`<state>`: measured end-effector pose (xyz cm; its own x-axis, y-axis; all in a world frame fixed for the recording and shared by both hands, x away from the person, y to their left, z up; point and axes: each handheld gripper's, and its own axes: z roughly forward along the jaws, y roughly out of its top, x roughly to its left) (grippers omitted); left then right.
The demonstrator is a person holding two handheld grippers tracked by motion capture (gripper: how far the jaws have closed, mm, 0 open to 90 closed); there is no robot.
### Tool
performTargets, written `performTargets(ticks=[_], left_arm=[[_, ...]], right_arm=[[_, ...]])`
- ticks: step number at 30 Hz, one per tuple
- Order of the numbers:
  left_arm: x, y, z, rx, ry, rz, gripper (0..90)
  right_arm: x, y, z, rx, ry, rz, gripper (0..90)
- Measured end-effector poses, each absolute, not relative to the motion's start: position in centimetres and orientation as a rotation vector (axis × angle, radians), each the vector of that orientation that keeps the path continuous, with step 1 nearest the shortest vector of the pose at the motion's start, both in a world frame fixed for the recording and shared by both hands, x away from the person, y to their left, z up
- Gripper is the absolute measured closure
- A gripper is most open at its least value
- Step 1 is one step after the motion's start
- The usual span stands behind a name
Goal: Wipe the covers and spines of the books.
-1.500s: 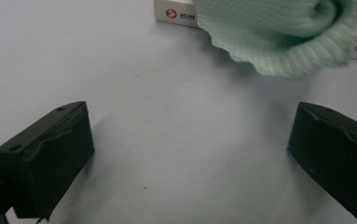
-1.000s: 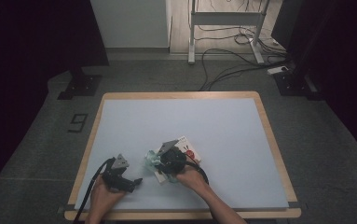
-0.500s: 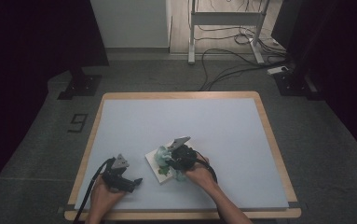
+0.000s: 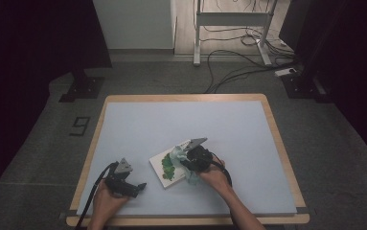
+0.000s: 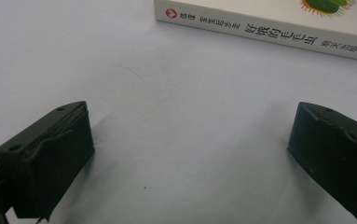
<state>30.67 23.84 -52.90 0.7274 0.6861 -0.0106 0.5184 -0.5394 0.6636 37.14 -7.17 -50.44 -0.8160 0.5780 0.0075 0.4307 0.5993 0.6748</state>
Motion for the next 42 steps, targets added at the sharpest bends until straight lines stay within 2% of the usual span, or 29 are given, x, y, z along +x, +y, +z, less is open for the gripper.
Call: performTargets(ticks=[20,42], left_arm=[[30.7,23.8,-52.9,2.269,0.906,0.330,0.0],[30.7,23.9,-52.9,2.271,0.904,0.330,0.0]], right_arm=[[38.6,-11.6,-50.6,0.977,2.530,0.976,71.6],[42.3,-9.3,-50.5,0.990,2.495,0.916,71.6]])
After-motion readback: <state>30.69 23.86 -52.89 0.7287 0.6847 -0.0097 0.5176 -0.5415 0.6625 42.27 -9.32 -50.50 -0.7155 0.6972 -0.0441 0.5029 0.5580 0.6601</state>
